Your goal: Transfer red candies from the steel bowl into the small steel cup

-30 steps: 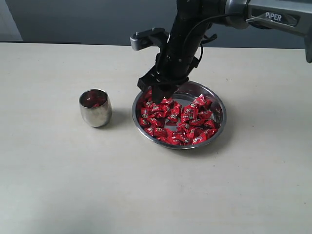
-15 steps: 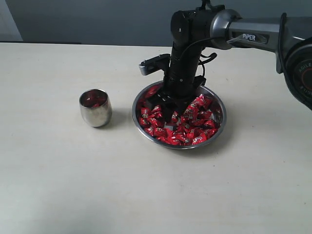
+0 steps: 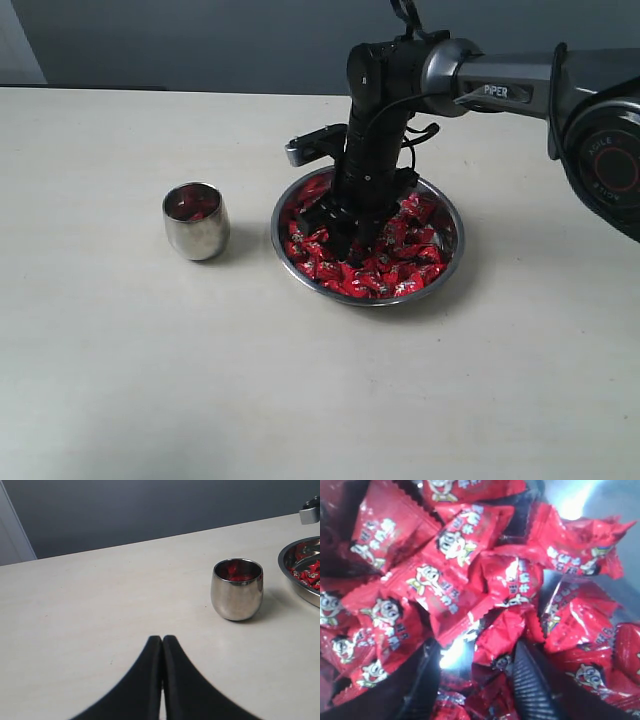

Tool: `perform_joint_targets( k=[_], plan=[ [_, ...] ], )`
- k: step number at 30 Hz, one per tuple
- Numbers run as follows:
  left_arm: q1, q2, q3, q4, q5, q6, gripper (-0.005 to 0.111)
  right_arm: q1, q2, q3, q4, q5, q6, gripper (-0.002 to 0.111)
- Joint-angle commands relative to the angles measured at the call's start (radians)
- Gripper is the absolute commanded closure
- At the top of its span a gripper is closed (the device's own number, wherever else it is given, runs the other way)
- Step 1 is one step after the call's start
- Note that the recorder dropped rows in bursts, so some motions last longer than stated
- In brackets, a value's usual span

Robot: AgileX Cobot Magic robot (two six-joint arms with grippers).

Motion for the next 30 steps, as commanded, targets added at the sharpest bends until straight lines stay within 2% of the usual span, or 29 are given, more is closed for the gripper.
perform_joint_targets(
  k=[1, 3, 7, 18, 22, 24, 30],
  plan=[
    [-0.01, -0.004, -0.001, 0.0, -0.007, -0.006, 0.106, -0.005, 0.0, -0.003, 0.0, -0.012, -0.001, 0.075],
    [-0.01, -0.004, -0.001, 0.0, -0.007, -0.006, 0.106, -0.005, -0.005, -0.003, 0.0, -0.02, 0.001, 0.089],
    [-0.01, -0.004, -0.001, 0.0, -0.007, -0.006, 0.106, -0.005, -0.018, -0.003, -0.013, -0.022, 0.001, 0.109],
    [-0.01, -0.004, -0.001, 0.0, -0.007, -0.006, 0.106, -0.005, -0.15, -0.003, 0.033, -0.023, -0.006, 0.109],
    [-0.01, -0.004, -0.001, 0.0, -0.007, -0.006, 0.106, -0.005, -0.207, -0.003, 0.237, -0.1, -0.134, 0.109],
    [-0.01, -0.004, -0.001, 0.0, -0.007, -0.006, 0.106, 0.002, -0.204, -0.003, 0.433, -0.154, -0.253, 0.109],
    [-0.01, -0.004, -0.001, 0.0, -0.007, -0.006, 0.106, 0.056, -0.182, -0.003, 0.576, -0.25, -0.37, 0.109]
  ],
)
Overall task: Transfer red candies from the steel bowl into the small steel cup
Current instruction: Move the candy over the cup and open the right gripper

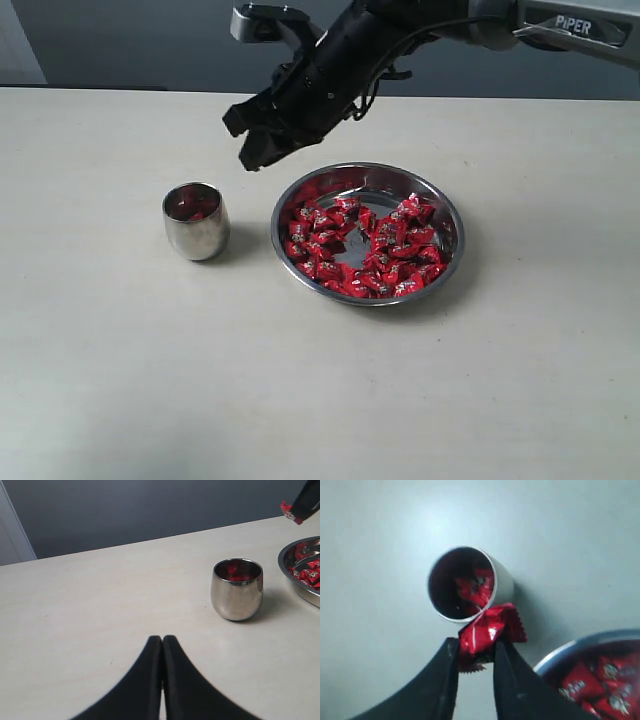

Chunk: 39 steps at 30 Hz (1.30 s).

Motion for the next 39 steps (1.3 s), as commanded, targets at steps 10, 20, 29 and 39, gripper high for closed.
perform_joint_targets(
  k=[10, 20, 29, 39],
  plan=[
    [-0.01, -0.004, -0.001, 0.0, -0.007, -0.006, 0.106, 0.104, 0.08, -0.005, 0.062, -0.189, -0.093, 0.109],
    [-0.01, -0.004, -0.001, 0.0, -0.007, -0.006, 0.106, 0.104, 0.107, -0.005, 0.073, -0.241, -0.095, 0.095],
    [-0.01, -0.004, -0.001, 0.0, -0.007, -0.006, 0.106, 0.104, 0.107, -0.005, 0.077, -0.225, -0.103, 0.076],
    [-0.01, -0.004, -0.001, 0.0, -0.007, -0.006, 0.106, 0.069, 0.076, -0.005, -0.085, -0.189, 0.077, 0.076]
  ],
)
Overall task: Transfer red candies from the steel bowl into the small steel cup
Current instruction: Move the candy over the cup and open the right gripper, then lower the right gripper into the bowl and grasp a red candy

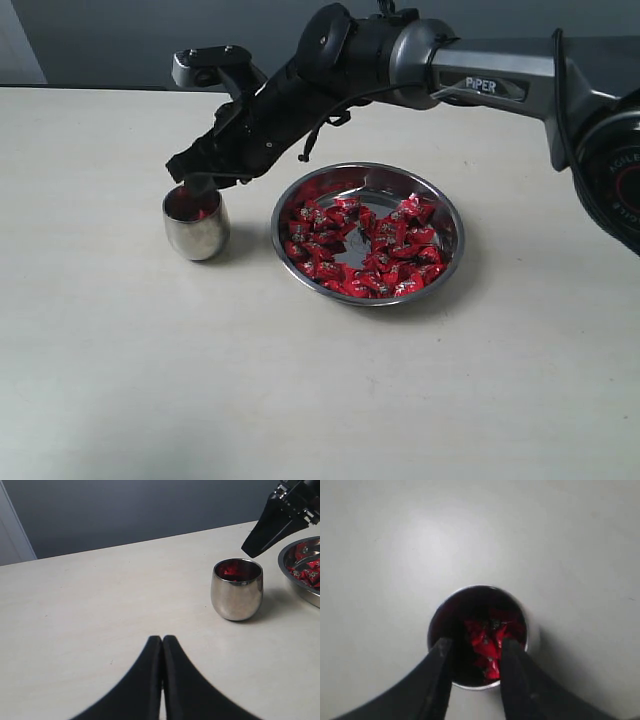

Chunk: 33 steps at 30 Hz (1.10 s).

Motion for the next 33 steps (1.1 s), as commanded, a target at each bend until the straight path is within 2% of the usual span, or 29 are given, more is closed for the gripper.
perform_joint_targets(
  k=[1, 4, 8, 12, 23, 27, 33],
  plan=[
    [-0.01, -0.004, -0.001, 0.0, -0.007, -0.006, 0.106, -0.05, -0.039, -0.005, -0.2, 0.048, 0.224, 0.076],
    [-0.01, -0.004, -0.001, 0.0, -0.007, -0.006, 0.106, -0.098, -0.043, -0.005, -0.356, 0.111, 0.398, 0.076],
    [-0.01, -0.004, -0.001, 0.0, -0.007, -0.006, 0.106, -0.146, -0.041, -0.005, -0.484, 0.225, 0.453, 0.076],
    [-0.01, -0.004, -0.001, 0.0, -0.007, -0.006, 0.106, -0.153, -0.041, -0.005, -0.629, 0.242, 0.531, 0.076],
    [-0.01, -0.004, -0.001, 0.0, -0.007, -0.006, 0.106, -0.16, 0.026, -0.005, -0.711, 0.332, 0.592, 0.075],
    [-0.01, -0.004, -0.001, 0.0, -0.007, -0.006, 0.106, -0.161, 0.033, -0.005, -0.701, 0.299, 0.592, 0.071],
    [-0.01, -0.004, -0.001, 0.0, -0.007, -0.006, 0.106, -0.161, 0.064, -0.005, -0.686, 0.287, 0.592, 0.071]
  ],
)
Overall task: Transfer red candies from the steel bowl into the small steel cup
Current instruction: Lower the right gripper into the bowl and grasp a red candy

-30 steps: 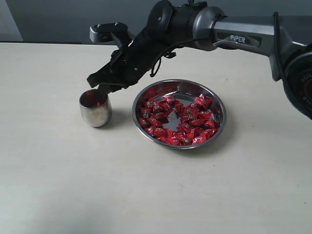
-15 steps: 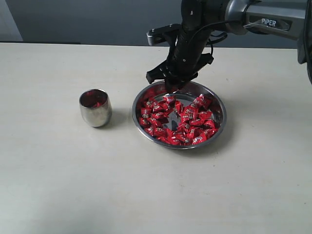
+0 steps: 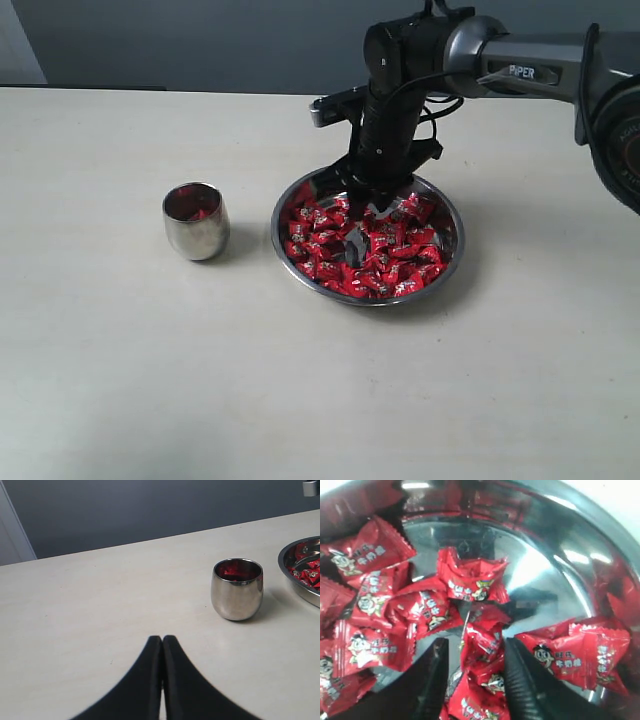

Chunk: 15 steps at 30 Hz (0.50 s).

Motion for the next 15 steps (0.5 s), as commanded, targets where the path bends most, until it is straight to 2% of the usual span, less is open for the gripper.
perform_joint_targets(
  k=[1, 5, 6, 9, 10, 15],
  plan=[
    [-0.01, -0.004, -0.001, 0.0, -0.007, -0.006, 0.106, -0.005, 0.024, -0.005, 0.0, -0.003, 0.004, 0.071],
    [-0.01, -0.004, -0.001, 0.0, -0.007, -0.006, 0.106, -0.005, 0.031, -0.005, 0.0, -0.011, 0.004, 0.071],
    [-0.01, -0.004, -0.001, 0.0, -0.007, -0.006, 0.106, -0.005, 0.031, -0.005, 0.0, -0.011, 0.001, 0.075],
    [-0.01, -0.004, -0.001, 0.0, -0.007, -0.006, 0.106, -0.005, 0.031, -0.005, 0.0, -0.011, -0.009, 0.104],
    [-0.01, -0.004, -0.001, 0.0, -0.007, -0.006, 0.106, -0.005, 0.029, -0.005, 0.0, -0.011, -0.009, 0.109],
    [-0.01, -0.004, -0.001, 0.0, -0.007, -0.006, 0.106, -0.003, -0.03, -0.005, 0.016, -0.014, -0.009, 0.109]
  ],
)
